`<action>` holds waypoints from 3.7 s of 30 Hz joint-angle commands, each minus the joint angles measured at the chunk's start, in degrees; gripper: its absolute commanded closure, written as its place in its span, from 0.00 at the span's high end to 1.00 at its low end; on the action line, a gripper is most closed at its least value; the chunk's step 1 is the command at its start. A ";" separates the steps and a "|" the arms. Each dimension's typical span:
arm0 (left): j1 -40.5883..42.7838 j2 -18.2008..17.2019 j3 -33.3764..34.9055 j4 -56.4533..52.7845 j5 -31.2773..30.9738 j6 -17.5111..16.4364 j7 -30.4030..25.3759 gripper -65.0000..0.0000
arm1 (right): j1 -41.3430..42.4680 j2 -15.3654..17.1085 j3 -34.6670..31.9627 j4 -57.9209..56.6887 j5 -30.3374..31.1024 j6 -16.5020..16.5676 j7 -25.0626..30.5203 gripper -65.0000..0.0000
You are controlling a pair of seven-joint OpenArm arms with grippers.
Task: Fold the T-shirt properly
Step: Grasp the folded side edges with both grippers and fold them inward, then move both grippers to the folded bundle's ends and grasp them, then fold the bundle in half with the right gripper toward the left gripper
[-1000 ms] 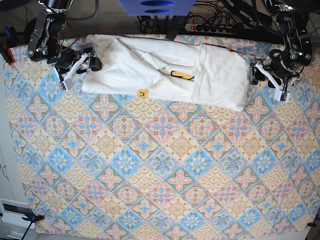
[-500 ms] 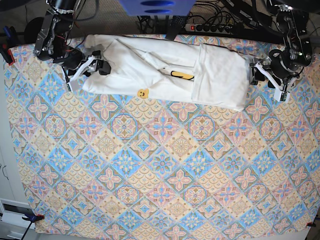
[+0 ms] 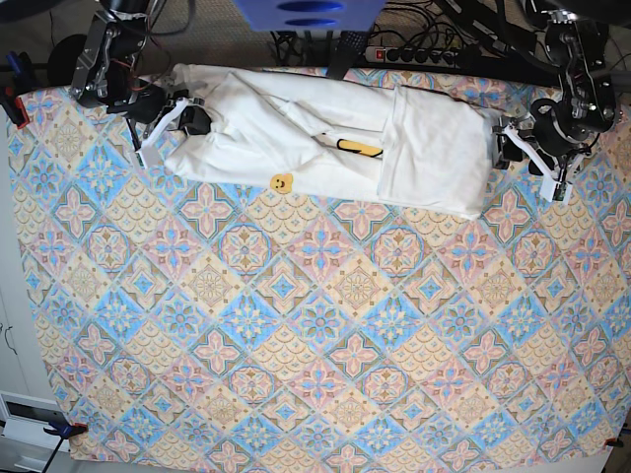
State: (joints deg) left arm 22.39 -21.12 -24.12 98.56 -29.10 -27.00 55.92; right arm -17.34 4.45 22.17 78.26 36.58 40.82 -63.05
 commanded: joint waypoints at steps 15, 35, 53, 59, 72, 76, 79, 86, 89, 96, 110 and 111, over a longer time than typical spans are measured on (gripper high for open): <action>-0.11 -0.72 -0.28 0.91 -0.74 -0.12 -1.02 0.65 | 15.28 13.09 4.16 -12.10 -5.59 -0.82 -1.35 0.00; -4.33 5.17 7.37 -5.68 -0.39 0.24 -1.11 0.03 | 16.07 13.35 6.00 -3.93 -10.95 -0.82 -0.73 0.00; -8.28 9.04 15.90 -16.15 -0.30 0.32 -5.24 0.03 | 7.01 0.78 0.55 23.41 -10.95 -0.82 -7.50 0.00; -8.28 9.12 21.53 -18.52 -0.30 3.14 -8.76 0.03 | 4.55 -2.21 -2.79 29.21 -10.95 -0.82 -7.42 0.00; -9.69 9.21 26.62 -25.11 -0.39 5.25 -14.21 0.03 | 4.46 -7.83 -15.45 31.24 -11.13 -0.82 -7.06 0.00; -9.69 9.21 26.62 -25.11 -0.39 5.25 -14.21 0.03 | 4.46 -9.06 -18.00 31.24 -11.39 -0.82 -6.98 0.00; -9.69 9.21 26.62 -25.20 -0.39 5.25 -14.21 0.03 | 4.46 -9.24 -19.40 31.24 -11.39 -0.82 -7.06 0.00; -9.95 9.21 26.62 -25.20 -0.39 5.25 -14.21 0.03 | 5.34 -8.98 -26.26 30.97 -11.57 -0.82 -7.50 0.00; -10.57 9.21 26.71 -25.29 -0.39 5.25 -14.21 0.03 | 7.28 -8.98 -29.87 31.06 -14.03 -0.82 -7.50 0.00; -10.83 9.21 26.71 -25.29 -0.39 7.00 -14.21 0.03 | 12.02 -7.39 -39.36 29.92 -18.07 -0.82 -7.59 0.01; -12.06 9.21 26.54 -25.29 -0.39 7.62 -14.21 0.03 | 16.86 -3.88 -47.80 21.39 -17.72 -0.82 -8.38 0.02; -12.06 9.21 26.54 -25.29 -0.39 7.62 -14.21 0.03 | 17.39 -3.35 -48.15 21.39 -17.72 -0.82 -8.73 0.03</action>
State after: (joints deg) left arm 10.13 -12.03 2.13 74.02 -33.43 -22.00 38.33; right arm -1.08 1.30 -26.04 98.87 18.20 39.86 -72.44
